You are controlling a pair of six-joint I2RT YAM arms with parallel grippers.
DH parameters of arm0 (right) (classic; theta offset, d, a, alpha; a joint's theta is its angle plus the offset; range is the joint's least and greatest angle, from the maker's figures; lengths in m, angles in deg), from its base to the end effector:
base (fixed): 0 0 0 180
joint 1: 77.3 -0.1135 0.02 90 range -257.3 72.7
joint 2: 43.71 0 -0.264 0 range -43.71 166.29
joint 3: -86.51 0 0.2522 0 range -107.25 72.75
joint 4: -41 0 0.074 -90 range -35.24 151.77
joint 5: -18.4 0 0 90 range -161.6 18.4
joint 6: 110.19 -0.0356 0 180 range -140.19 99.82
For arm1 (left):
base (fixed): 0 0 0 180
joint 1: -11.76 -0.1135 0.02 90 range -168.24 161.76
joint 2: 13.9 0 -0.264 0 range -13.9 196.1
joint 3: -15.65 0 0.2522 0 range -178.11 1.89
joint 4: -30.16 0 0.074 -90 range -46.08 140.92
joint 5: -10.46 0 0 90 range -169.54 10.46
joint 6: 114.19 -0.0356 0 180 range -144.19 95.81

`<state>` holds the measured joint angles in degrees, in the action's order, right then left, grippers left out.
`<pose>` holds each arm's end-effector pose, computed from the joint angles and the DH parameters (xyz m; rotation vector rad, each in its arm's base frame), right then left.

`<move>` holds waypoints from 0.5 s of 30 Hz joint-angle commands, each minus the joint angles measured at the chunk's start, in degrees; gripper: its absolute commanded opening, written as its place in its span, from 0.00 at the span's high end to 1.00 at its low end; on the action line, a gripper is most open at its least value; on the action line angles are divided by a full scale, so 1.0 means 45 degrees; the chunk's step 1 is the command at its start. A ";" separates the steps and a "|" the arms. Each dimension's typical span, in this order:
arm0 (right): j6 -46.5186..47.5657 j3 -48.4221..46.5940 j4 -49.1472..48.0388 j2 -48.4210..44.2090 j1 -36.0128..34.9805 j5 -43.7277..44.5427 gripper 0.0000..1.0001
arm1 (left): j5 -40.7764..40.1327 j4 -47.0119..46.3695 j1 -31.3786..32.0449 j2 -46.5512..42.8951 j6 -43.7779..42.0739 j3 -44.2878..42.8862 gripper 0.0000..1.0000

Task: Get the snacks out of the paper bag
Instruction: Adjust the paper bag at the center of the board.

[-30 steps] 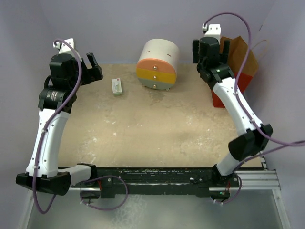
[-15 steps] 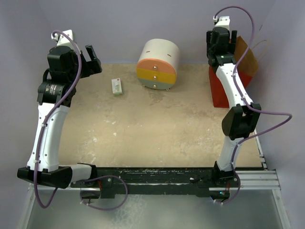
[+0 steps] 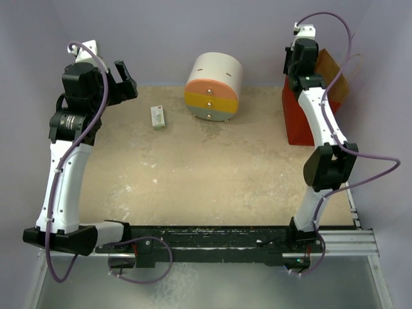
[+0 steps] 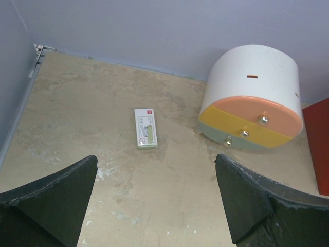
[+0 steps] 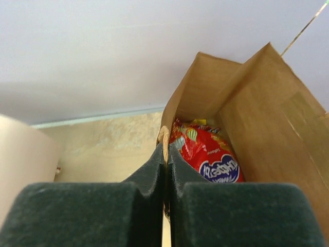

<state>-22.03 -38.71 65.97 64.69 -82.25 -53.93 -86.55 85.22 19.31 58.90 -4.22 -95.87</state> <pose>0.4508 0.0282 0.4217 0.1822 1.6997 -0.1759 0.2421 -0.0277 0.4927 -0.2857 1.8375 -0.2204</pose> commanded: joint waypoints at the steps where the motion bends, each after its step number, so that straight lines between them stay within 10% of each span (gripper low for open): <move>1: -0.0249 0.0930 -0.0070 -0.2204 0.0006 -0.0848 1.00 | 0.0725 -0.0266 -0.0057 -0.0919 0.0662 0.0270 0.01; 15: -0.1534 0.4189 0.3724 -0.7741 -0.0714 -0.3672 1.00 | 0.3447 0.0559 -0.0057 -0.2767 0.3581 0.0474 0.01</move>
<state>-24.90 -22.45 81.62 39.86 -82.38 -63.68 -76.34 87.67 19.29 49.43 5.13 -94.14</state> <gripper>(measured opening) 0.007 0.990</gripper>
